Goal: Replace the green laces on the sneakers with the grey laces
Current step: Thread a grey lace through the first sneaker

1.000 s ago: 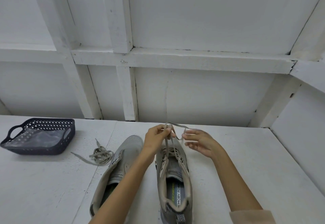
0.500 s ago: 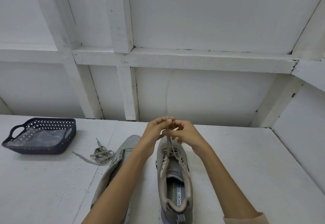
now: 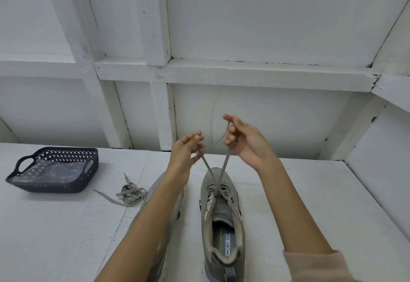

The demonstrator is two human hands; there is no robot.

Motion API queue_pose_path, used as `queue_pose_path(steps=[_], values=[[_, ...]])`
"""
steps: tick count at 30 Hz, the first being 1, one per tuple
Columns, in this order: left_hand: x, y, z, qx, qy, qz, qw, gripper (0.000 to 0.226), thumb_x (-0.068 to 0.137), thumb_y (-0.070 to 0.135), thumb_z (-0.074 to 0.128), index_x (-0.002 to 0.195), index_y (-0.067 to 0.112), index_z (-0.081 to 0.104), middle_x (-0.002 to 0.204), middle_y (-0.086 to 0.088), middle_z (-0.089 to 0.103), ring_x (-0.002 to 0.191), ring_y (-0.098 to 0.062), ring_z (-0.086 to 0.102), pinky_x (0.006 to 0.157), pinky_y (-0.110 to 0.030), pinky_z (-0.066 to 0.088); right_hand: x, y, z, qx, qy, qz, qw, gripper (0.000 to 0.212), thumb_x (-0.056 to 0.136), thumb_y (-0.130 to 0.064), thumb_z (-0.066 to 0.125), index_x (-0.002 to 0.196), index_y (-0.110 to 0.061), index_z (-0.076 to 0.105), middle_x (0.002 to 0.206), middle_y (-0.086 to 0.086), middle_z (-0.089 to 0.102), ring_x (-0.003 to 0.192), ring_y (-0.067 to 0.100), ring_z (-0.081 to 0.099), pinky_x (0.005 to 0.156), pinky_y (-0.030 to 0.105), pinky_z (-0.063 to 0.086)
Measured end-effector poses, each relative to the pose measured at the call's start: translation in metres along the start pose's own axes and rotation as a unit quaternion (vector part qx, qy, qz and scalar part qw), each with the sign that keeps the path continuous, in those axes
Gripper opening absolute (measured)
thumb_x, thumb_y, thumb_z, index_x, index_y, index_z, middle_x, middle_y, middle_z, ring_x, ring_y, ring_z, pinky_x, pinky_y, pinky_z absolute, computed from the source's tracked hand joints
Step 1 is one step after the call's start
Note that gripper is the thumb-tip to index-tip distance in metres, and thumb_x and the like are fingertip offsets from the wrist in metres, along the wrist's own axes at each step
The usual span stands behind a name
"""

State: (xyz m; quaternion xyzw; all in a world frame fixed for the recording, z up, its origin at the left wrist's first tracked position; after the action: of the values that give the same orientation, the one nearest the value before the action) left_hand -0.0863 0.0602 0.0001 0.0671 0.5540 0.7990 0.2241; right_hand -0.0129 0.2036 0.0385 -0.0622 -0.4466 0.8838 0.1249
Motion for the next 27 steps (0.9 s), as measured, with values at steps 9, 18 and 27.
queue_pose_path(steps=[9, 18, 27], values=[[0.01, 0.051, -0.006, -0.044, 0.07, 0.154, 0.985, 0.019, 0.101, 0.001, 0.042, 0.114, 0.001, 0.056, 0.095, -0.008, 0.062, 0.071, -0.012, 0.064, 0.078, -0.029, 0.059, 0.022, -0.052, 0.008, -0.04, 0.076, -0.108, 0.99, 0.024, 0.102, -0.015, 0.044, 0.117, 0.0, 0.056, 0.074, 0.004, 0.053, 0.045, 0.008, 0.044, 0.044, 0.02, 0.037], [0.016, 0.088, -0.004, -0.044, 0.083, 0.235, 0.967, 0.019, 0.1, 0.001, 0.042, 0.114, 0.001, 0.056, 0.095, -0.007, 0.062, 0.071, -0.013, 0.065, 0.071, -0.029, 0.058, 0.023, -0.068, 0.028, -0.124, 0.075, -0.156, 0.977, 0.038, 0.104, -0.034, 0.04, 0.122, -0.007, 0.059, 0.059, -0.005, 0.042, 0.043, 0.007, 0.031, 0.044, 0.02, 0.026], [0.011, 0.113, 0.008, 0.017, 0.022, 0.276, 0.961, 0.033, 0.094, -0.01, 0.045, 0.12, 0.006, 0.058, 0.118, -0.009, 0.061, 0.089, -0.02, 0.068, 0.078, -0.035, 0.059, 0.021, -0.078, 0.058, -0.136, 0.036, -0.196, 0.97, 0.03, 0.102, -0.007, 0.044, 0.13, -0.003, 0.053, 0.091, 0.008, 0.065, 0.059, 0.014, 0.057, 0.049, 0.022, 0.042]])
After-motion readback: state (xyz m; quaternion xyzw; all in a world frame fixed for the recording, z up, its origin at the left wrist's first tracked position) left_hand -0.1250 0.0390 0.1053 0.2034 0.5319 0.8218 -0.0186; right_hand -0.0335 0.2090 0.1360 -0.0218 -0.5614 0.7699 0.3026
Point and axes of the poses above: each hand's wrist, its own x-axis towards the middle knuckle, its own z-axis out of the palm, y = z × x, the point moved 2 cm from there along x, towards the middle knuckle
